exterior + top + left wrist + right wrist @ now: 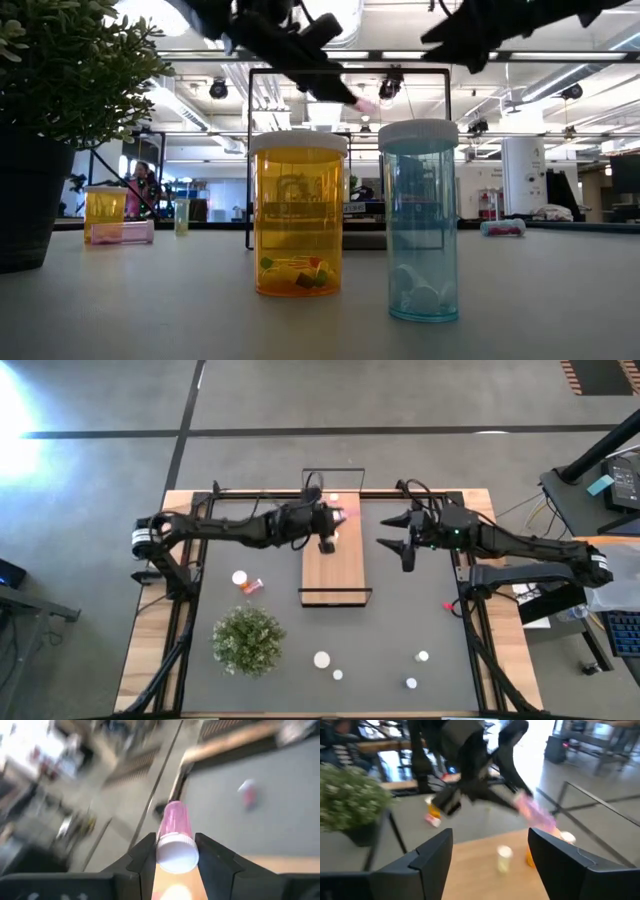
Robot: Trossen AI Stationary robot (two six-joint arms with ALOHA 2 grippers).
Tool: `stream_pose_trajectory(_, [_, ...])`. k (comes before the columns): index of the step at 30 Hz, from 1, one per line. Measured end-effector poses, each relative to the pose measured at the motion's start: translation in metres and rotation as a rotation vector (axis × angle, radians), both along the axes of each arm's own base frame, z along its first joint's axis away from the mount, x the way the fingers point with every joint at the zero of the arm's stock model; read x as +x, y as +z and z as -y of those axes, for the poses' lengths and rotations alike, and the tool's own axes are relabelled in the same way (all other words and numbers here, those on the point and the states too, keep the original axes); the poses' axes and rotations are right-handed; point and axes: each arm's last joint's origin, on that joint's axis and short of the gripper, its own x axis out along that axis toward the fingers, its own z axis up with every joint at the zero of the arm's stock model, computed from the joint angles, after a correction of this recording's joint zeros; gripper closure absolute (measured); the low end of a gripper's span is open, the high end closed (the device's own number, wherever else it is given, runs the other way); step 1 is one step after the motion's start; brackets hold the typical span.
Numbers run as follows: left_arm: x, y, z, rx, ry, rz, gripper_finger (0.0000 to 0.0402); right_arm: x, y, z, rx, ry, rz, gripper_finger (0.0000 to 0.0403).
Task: Pick and place medicine bottles onto shelf by color
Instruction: Put the top pink pill bottle on the shelf aligned with the other pink pill bottle
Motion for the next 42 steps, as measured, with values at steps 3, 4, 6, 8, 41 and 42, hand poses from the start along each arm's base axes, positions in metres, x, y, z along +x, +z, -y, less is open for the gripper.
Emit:
stream_pose_trajectory(3, [-0.005,0.020,-0.011,-0.046,0.116,-0.126,0.0293,-0.005,-0.009,0.000,-0.005,-0.040,-0.020,0.0156])
stream_pose_trajectory(4, [-0.008,0.027,-0.015,-0.068,0.137,-0.160,0.0293,-0.007,-0.012,0.000,-0.005,-0.048,-0.026,0.0155])
stream_pose_trajectory(6, [-0.014,0.041,-0.021,-0.122,0.178,-0.214,0.0293,-0.008,-0.017,0.000,-0.004,-0.052,-0.037,0.0154])
stream_pose_trajectory(8, [-0.023,0.054,-0.027,-0.189,0.223,-0.253,0.0293,-0.008,-0.020,0.000,-0.002,-0.052,-0.047,0.0154])
stream_pose_trajectory(41, [-0.036,0.005,-0.122,-0.779,0.346,-0.378,0.0293,-0.007,-0.023,0.001,-0.013,-0.069,-0.064,0.0154])
stream_pose_trajectory(42, [-0.035,0.005,-0.123,-0.781,0.348,-0.382,0.0293,-0.007,-0.023,0.001,-0.013,-0.069,-0.063,0.0154])
